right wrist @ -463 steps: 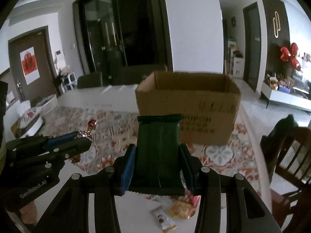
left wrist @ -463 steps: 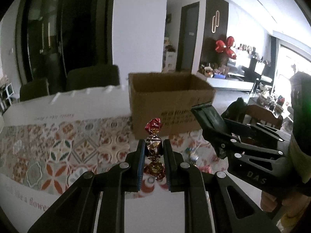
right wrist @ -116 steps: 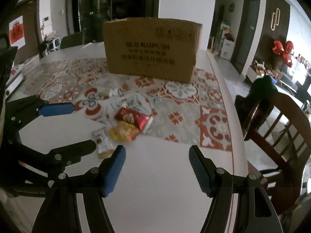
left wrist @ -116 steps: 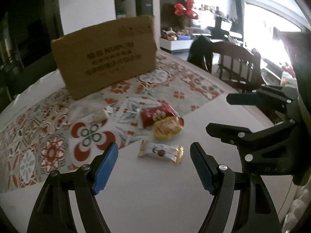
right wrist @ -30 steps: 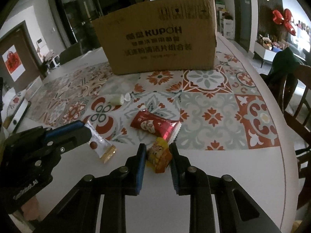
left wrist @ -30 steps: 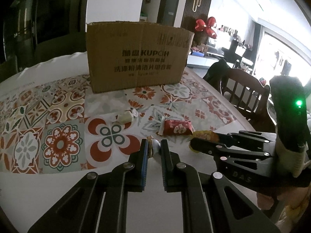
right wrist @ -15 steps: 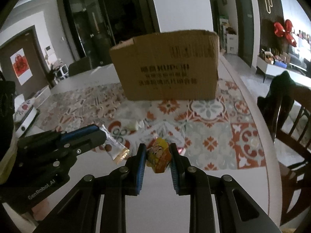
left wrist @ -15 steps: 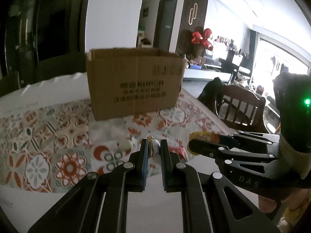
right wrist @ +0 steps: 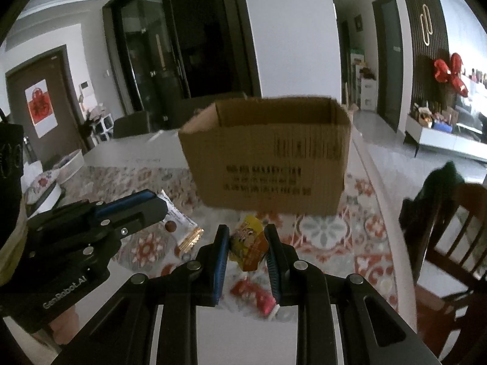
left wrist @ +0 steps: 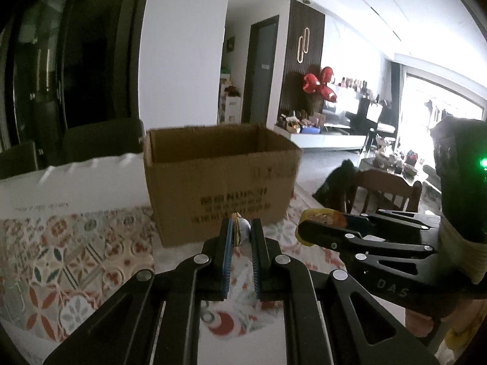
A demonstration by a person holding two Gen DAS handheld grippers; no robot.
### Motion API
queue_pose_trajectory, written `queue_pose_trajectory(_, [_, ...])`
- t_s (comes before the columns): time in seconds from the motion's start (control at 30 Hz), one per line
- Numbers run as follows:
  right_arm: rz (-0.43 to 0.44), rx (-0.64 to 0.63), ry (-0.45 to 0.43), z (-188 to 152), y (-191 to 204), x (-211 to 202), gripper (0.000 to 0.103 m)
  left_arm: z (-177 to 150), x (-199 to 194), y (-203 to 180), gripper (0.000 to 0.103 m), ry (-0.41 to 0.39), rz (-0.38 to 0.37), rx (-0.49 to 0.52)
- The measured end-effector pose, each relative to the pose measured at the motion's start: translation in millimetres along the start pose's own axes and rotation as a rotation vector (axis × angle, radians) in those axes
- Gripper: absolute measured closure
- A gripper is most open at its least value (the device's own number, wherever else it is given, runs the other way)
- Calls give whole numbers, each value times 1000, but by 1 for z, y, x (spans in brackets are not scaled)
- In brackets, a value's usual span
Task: Organize snacks
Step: 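Lift and carry the white snack and yellow pack over the cardboard box with both tools, then open both tools to drop the white snack and yellow pack into the box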
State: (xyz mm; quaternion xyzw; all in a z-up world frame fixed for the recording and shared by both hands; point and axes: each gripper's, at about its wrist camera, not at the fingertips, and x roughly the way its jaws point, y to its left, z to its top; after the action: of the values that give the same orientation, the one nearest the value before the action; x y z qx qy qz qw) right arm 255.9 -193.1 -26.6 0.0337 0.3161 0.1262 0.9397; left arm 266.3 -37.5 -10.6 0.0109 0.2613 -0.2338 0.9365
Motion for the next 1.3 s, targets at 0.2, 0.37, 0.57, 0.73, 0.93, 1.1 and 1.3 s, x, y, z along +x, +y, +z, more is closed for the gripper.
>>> queue_pose_trajectory(0.2, [16,20,-42,28,-6,5,78,25,6,9,90,-43,10,-9])
queue_pose_trajectory(0.37, [26,24,-70,48,-9,10,78,46,12,15,90,-73,27,0])
queue_pose_trajectory(0.57, [23,23,-91,72,-15,21,78,68,19,21,90,-98,48,7])
queue_pose_trajectory(0.73, [19,24,-96,88,-20,31,78,86,29,28,90,-112,65,13])
queue_pose_trajectory(0.93, [-9,13,-98,108,-26,45,78,106,52,37,90,-92,82,10])
queue_pose_trajectory(1.1, [-28,15,-88,119,-33,58,78,112,75,43,90,-57,93,0])
queue_pose_trajectory(1.3, [-56,7,-57,122,-40,75,78,113,94,44,83,-19,132,12])
